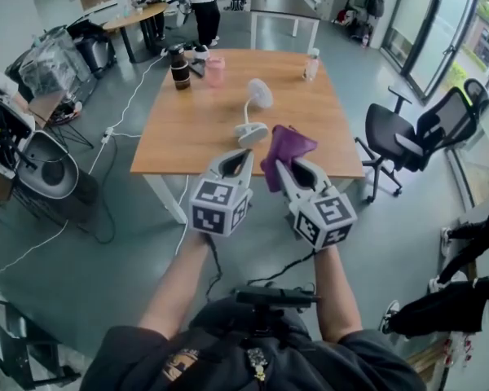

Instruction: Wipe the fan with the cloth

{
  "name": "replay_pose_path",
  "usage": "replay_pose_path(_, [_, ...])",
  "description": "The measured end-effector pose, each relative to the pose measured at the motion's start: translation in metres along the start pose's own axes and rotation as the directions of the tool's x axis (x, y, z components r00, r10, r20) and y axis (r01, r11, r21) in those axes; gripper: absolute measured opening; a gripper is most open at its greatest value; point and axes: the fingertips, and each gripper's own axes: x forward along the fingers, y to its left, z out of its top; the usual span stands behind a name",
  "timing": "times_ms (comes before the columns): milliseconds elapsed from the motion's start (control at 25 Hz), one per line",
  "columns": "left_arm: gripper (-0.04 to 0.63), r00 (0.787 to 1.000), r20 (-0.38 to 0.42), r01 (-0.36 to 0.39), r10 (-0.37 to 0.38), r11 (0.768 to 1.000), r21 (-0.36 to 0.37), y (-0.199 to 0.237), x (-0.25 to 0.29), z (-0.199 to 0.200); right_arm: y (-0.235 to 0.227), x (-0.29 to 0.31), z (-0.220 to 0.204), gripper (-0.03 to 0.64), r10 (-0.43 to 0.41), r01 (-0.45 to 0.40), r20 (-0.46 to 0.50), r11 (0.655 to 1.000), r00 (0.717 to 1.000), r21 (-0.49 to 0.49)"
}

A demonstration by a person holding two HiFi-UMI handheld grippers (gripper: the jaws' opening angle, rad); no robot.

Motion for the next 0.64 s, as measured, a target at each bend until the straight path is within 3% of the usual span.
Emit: replay_pose_path(640, [0.006,1.000,0.007,0.010,-0.010,1.000,0.004,-0.007,-0.017,-0.002,0.013,-0.010,0.001,0.066,-0.009,0.009,0.015,1.000,1.000,-0.006])
